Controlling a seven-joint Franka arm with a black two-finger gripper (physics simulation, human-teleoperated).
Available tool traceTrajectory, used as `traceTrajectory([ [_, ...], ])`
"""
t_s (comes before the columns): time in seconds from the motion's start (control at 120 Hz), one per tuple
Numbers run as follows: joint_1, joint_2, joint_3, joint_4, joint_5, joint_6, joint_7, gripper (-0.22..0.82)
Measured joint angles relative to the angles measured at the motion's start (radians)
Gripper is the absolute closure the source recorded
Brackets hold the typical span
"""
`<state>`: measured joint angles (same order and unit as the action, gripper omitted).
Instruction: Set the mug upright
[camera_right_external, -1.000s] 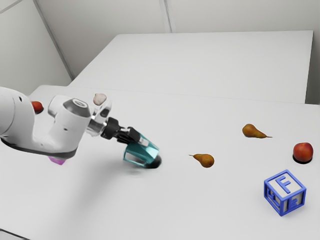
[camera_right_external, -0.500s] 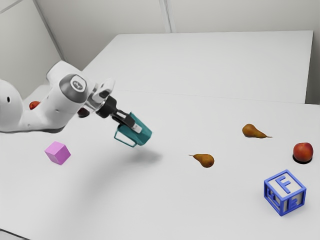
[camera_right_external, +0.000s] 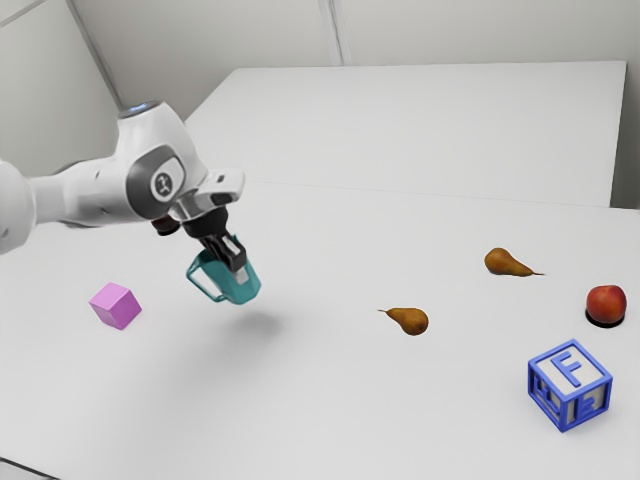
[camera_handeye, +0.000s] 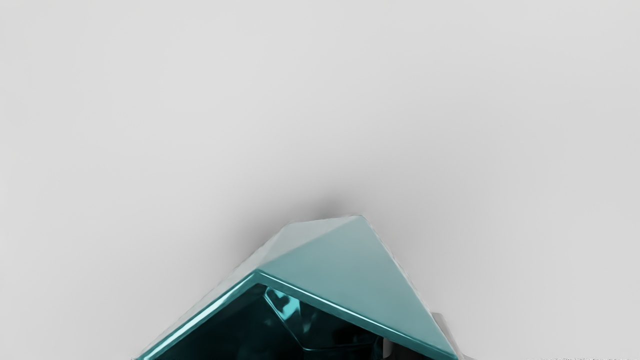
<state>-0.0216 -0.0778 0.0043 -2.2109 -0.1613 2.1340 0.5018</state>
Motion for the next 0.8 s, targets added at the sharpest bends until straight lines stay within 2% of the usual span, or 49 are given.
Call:
traceTrajectory([
  [0.308,-0.019,-0.004,-0.015,-0.090,0.195,0.106,-0.214,0.79],
  [0.8,-0.019,-0.005,-0.015,-0.189,0.261,0.254,-0.422,0.79],
])
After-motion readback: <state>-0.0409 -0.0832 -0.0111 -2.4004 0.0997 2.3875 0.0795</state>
